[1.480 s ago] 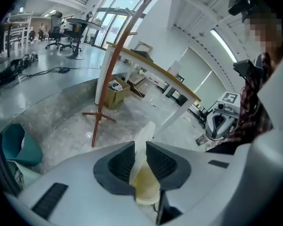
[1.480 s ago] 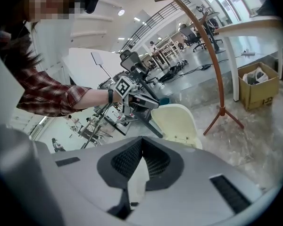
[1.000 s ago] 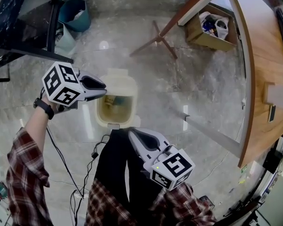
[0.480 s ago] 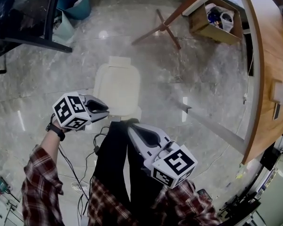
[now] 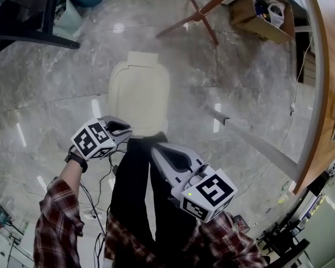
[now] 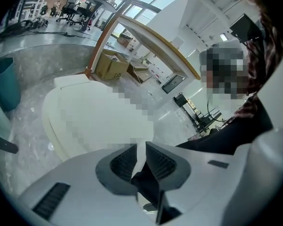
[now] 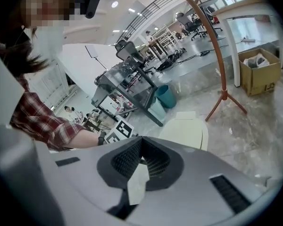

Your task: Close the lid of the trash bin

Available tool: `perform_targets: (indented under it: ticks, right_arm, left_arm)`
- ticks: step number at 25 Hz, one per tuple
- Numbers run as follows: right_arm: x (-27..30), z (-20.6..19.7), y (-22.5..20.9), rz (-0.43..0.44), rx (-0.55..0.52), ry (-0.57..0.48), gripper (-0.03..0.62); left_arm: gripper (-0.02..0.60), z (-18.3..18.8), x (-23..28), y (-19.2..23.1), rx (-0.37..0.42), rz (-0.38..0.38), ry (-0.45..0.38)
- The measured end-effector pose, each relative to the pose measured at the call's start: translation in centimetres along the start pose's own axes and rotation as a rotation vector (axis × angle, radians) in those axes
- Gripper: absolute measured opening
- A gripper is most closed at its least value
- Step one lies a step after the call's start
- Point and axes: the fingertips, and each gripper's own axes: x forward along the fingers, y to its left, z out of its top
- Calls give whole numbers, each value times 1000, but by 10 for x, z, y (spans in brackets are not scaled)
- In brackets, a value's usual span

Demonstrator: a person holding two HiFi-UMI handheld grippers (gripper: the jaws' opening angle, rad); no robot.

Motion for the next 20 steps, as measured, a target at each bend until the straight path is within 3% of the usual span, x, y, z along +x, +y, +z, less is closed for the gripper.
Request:
perform_targets:
  ticks: [7, 13, 20]
  right_arm:
    - [15, -10, 2, 8, 19, 13, 12]
    - [18, -17, 2, 15, 21, 20, 12]
    - [16, -20, 0, 12, 46, 21, 12]
  left_arm:
    - [63, -19, 20, 5, 74, 36, 88]
    - [63, -22, 33, 14, 87, 85, 101]
    - [12, -26, 33, 18, 109, 108, 159]
